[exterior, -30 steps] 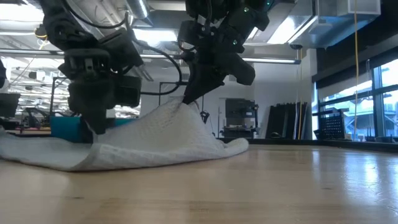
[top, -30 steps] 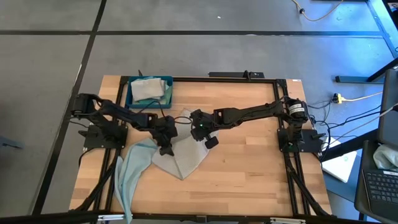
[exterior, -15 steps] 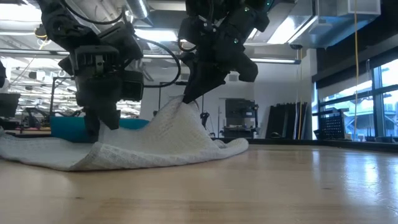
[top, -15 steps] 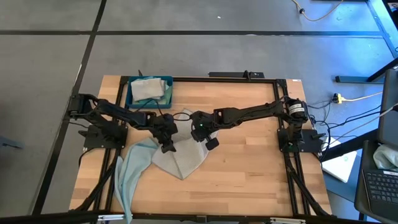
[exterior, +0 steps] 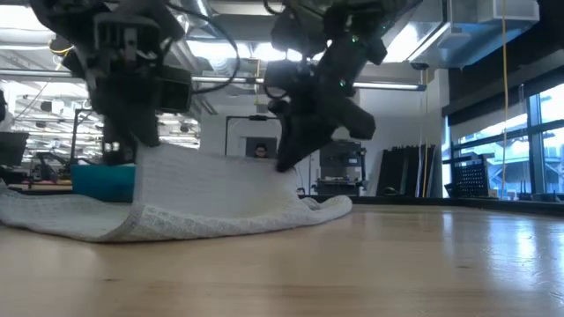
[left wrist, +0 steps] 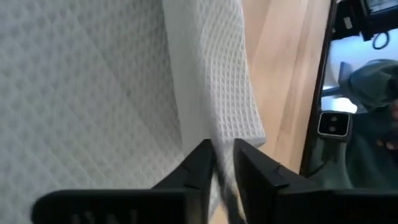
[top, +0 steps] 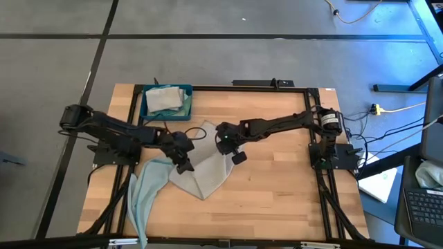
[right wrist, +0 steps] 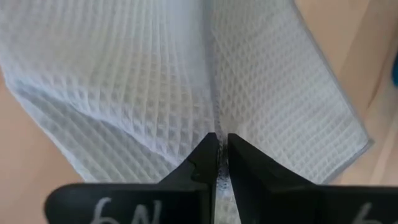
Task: Fold microfiber towels
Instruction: Fold the gray towel
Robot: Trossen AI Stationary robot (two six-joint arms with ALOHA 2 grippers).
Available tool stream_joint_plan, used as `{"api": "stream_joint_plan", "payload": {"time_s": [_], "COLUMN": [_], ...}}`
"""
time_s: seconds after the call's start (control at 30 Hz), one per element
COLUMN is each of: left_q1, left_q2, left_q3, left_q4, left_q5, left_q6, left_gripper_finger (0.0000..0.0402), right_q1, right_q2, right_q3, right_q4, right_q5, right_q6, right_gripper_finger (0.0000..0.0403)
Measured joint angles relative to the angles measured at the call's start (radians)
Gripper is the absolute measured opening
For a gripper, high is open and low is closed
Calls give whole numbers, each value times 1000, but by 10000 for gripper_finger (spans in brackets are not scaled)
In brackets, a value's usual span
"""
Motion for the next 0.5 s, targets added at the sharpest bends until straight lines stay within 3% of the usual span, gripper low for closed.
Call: {"api": "stream_joint_plan", "payload": {"time_s": [0.17,0.5], "left_q1": [-90,-237], "left_q2": [-32,-32], "left_q3": [0,0], "left_q4": [-27,-30], "left_q5": [-99,-265], "left_q6": [-79,-189], "left_gripper_finger": [6,1], "right_q1": [-22,-21], "right_q2": [0,0], "right_q3": [-8,-8], "right_q4": [19,83], "right_q5": [1,-2], "right_q6": [-13,-42], "right_gripper_finger": [42,42]}}
